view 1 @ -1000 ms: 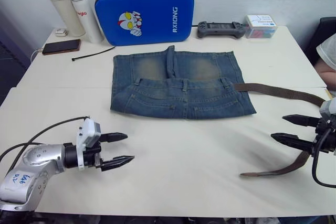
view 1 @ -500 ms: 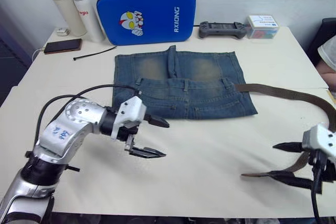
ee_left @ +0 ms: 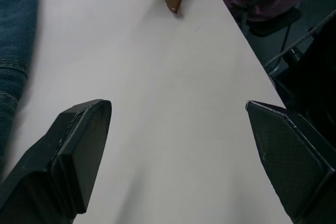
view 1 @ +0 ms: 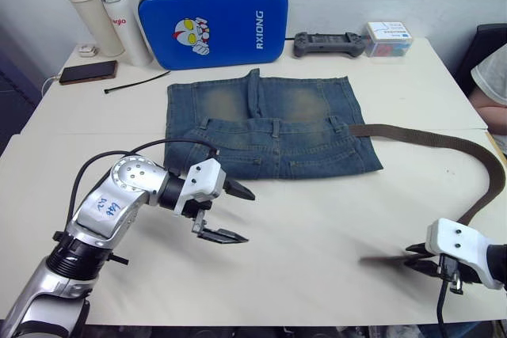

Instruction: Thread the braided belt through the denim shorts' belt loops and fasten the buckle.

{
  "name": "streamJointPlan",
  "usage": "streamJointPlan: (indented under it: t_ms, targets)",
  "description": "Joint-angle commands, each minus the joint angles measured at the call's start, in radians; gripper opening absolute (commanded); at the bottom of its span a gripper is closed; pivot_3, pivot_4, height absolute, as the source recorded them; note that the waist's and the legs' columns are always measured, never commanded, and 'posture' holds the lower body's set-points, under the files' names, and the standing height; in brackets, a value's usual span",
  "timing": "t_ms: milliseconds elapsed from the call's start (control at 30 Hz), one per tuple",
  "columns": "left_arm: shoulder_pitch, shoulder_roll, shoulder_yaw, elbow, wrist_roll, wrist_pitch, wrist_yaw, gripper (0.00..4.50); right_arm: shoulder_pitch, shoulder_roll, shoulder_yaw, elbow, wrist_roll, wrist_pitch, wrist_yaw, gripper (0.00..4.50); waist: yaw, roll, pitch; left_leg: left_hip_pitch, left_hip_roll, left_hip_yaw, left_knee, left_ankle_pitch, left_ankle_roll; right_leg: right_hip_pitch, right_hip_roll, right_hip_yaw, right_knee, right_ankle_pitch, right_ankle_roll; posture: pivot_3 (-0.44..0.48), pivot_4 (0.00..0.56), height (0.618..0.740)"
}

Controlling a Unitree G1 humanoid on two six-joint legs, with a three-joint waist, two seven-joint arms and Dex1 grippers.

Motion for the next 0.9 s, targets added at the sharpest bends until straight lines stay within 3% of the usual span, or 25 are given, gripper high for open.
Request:
streamJointPlan:
  t_ms: [33,300,533,733,833,900]
  targets:
    - [0.023,-0.056,0.061,0.001,-0.044,-0.008,0.055,4.50,-0.077,0.007,-0.026,0.005,0.123,0.046,0.042,0.07,-0.001,0.000,0.000,0.000,0.000,0.000,0.000,0.000,0.000,0.000,0.000,0.000,0.000,0.000,0.000,0.000,0.150,0.740]
    - [0.047,-0.238,0.072,-0.007,-0.105,0.024,0.170,4.50,-0.385,-0.031,-0.047,-0.047,0.588,0.465,0.060,0.07,-0.001,0.000,0.000,0.000,0.002,0.001,0.002,-0.001,0.000,0.000,0.002,0.001,0.000,0.000,0.000,0.000,0.150,0.740]
    - [-0.017,-0.422,0.015,0.053,-0.097,0.053,0.258,4.50,-0.538,0.010,0.071,-0.106,0.664,0.552,-0.044,0.07,0.013,-0.001,0.000,-0.002,0.001,0.001,0.004,-0.002,0.001,0.000,0.002,0.001,0.000,0.001,0.002,0.000,0.150,0.740]
    - [-0.036,-0.491,-0.039,0.097,-0.088,0.054,0.244,4.50,-0.540,0.042,0.092,-0.116,0.657,0.537,-0.093,0.07,0.023,-0.001,0.000,-0.001,0.002,0.006,0.005,-0.002,0.001,-0.001,0.002,0.005,0.000,0.002,0.003,0.000,0.150,0.740]
    - [-0.070,-0.557,-0.033,0.155,-0.093,0.051,0.276,3.65,-0.527,0.063,0.087,-0.123,0.661,0.533,-0.124,0.00,0.024,-0.001,0.000,-0.001,0.002,0.007,0.006,-0.002,0.002,-0.001,0.003,0.006,0.001,0.002,0.003,0.000,0.150,0.740]
    - [-0.097,-0.593,-0.009,0.179,-0.124,0.068,0.278,2.81,-0.510,0.076,0.081,-0.128,0.652,0.526,-0.141,0.00,0.025,-0.001,0.000,-0.001,0.002,0.008,0.007,-0.003,0.002,-0.001,0.003,0.006,0.001,0.003,0.004,0.000,0.150,0.740]
